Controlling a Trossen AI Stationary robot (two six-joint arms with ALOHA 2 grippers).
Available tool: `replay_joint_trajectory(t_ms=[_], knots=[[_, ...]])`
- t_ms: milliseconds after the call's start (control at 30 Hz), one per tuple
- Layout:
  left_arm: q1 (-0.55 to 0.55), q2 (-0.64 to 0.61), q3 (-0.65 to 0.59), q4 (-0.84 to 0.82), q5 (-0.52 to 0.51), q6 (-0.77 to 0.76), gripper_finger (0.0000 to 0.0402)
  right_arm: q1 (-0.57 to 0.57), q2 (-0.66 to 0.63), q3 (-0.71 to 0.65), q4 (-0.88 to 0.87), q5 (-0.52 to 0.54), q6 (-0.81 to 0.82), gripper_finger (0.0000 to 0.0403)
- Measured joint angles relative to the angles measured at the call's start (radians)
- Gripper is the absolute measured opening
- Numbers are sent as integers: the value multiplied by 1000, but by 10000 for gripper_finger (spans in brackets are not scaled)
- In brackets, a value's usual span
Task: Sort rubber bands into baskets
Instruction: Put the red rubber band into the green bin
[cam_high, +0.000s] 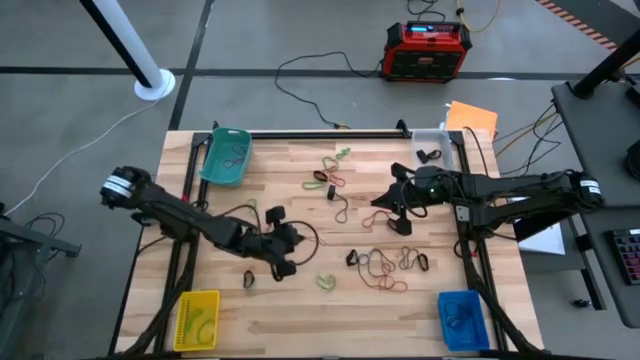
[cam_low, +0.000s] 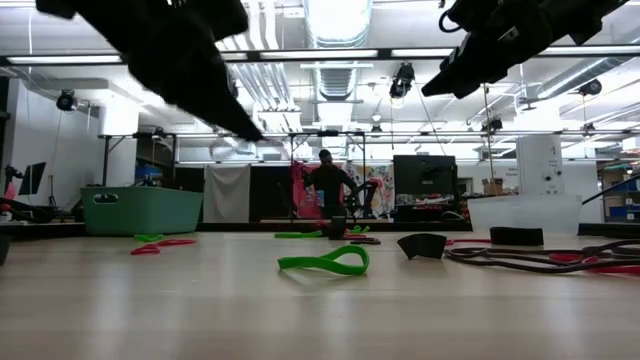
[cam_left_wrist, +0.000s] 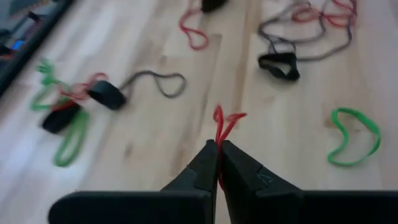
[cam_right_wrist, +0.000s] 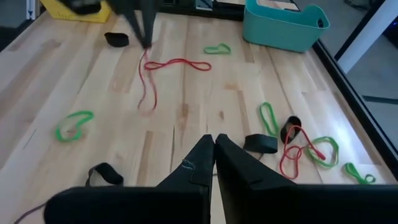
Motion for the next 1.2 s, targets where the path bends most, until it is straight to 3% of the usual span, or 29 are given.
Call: replay_joint_trajectory(t_ms=[267, 533, 667, 900, 1033, 1200], knots=[[37, -199, 1, -136, -122, 4, 0, 0, 2, 0, 11, 0, -16, 9], [186, -353, 1, -317, -203, -3, 0, 0, 22, -5, 91, 7, -36, 9], [336, -401, 1, -421, -204, -29, 0, 0, 53, -5, 187, 27, -2, 9], [659, -435, 1, -631, -197, -50, 0, -15, 155, -5, 295, 258, 26, 9], [847, -419, 1, -695, -187, -40, 0, -49, 205, 16, 356, 272, 14, 9], [1047, -374, 0, -672, -45, 87, 0, -98, 248, 110, 371, 272, -24, 9]])
